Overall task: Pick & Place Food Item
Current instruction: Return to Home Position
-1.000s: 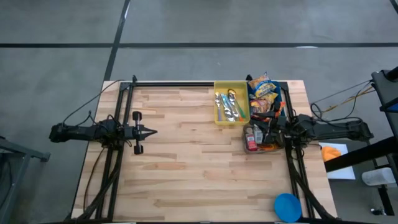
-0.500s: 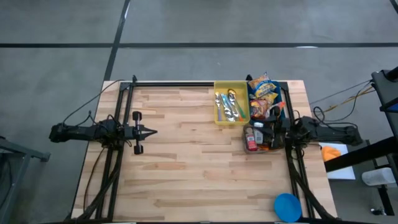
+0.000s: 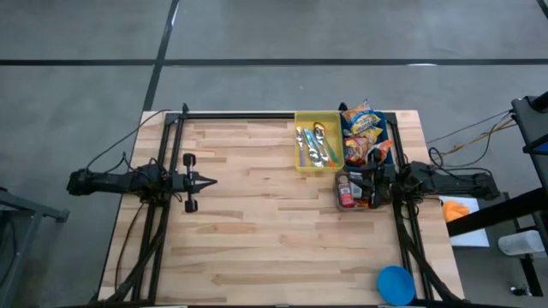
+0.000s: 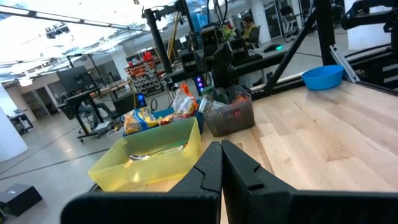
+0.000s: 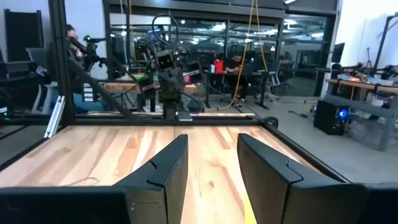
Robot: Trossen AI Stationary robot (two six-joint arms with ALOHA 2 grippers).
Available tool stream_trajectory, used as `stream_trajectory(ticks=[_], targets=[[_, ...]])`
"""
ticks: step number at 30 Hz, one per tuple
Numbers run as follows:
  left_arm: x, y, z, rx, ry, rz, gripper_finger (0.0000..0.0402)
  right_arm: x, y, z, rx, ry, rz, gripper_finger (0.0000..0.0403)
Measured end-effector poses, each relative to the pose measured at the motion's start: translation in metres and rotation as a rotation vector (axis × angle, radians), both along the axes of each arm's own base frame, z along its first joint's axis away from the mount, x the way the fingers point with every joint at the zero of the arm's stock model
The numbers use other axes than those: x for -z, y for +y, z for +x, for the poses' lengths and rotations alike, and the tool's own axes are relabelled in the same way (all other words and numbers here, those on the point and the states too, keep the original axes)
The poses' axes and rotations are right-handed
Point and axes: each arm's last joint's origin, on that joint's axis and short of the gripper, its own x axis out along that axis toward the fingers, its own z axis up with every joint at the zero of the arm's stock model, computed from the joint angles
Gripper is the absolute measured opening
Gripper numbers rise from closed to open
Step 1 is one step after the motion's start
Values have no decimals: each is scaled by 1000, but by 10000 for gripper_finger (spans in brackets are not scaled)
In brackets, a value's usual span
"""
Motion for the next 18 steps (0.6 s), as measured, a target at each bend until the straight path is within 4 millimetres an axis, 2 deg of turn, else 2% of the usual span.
stream_trajectory(ticks=[15, 18], targets=[[0, 0, 0, 0, -1, 0, 0, 2, 1, 1, -52, 19, 28, 137], [0, 0, 0, 0, -1, 0, 0, 2, 1, 1, -59, 15, 95, 137]])
